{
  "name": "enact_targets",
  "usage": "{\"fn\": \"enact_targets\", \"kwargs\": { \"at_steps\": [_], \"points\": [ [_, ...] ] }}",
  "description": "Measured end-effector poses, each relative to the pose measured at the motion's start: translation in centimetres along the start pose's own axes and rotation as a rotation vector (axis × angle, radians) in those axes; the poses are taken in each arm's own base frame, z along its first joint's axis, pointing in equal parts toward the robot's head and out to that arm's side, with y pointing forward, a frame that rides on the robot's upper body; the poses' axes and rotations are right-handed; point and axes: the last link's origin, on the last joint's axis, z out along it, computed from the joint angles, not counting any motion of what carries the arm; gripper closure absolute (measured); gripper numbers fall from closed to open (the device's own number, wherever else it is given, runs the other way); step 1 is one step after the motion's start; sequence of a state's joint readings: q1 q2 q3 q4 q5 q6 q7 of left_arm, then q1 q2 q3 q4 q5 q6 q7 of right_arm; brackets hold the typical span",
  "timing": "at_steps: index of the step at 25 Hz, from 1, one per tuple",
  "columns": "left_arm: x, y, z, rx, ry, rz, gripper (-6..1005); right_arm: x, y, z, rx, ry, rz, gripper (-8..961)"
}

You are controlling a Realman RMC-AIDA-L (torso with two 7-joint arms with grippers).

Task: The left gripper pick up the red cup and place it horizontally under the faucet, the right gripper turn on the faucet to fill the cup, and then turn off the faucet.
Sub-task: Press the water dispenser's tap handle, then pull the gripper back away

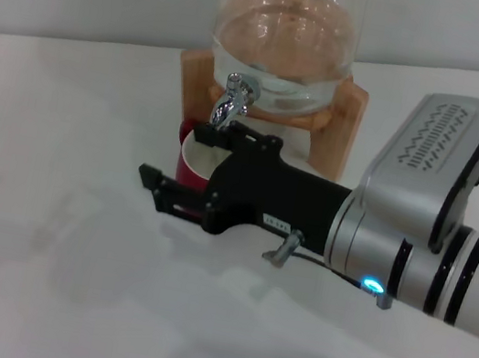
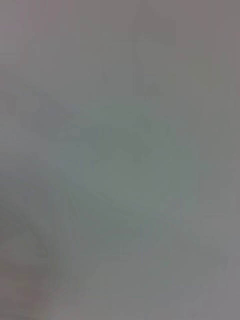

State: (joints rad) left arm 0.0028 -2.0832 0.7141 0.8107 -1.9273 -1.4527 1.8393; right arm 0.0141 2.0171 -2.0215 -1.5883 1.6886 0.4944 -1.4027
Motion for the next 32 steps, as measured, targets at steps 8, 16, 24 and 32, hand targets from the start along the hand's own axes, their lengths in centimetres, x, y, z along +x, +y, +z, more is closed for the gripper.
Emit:
{"fn": "enact_targets", "kwargs": {
  "at_steps": [8, 16, 24, 32],
  "points": [
    [0.1, 0.1, 0.5, -0.01, 0.004, 0.004, 119, 0.0, -0.8, 1.0, 0.014, 0.004, 0.0, 157],
    [0.1, 0.2, 0.7, -0.019, 0.004, 0.022, 119, 0.1, -1.7, 0.8, 0.043, 0.002, 0.011, 158],
    [0.1, 0.2, 0.8, -0.021, 0.004, 0.025, 119, 0.0, -1.8, 0.8, 0.043, 0.0, 0.016, 158],
    [0.2, 0.2, 0.9, -0.023, 0.005, 0.027, 119, 0.0, -1.8, 0.8, 0.041, 0.001, 0.015, 158]
  ]
}}
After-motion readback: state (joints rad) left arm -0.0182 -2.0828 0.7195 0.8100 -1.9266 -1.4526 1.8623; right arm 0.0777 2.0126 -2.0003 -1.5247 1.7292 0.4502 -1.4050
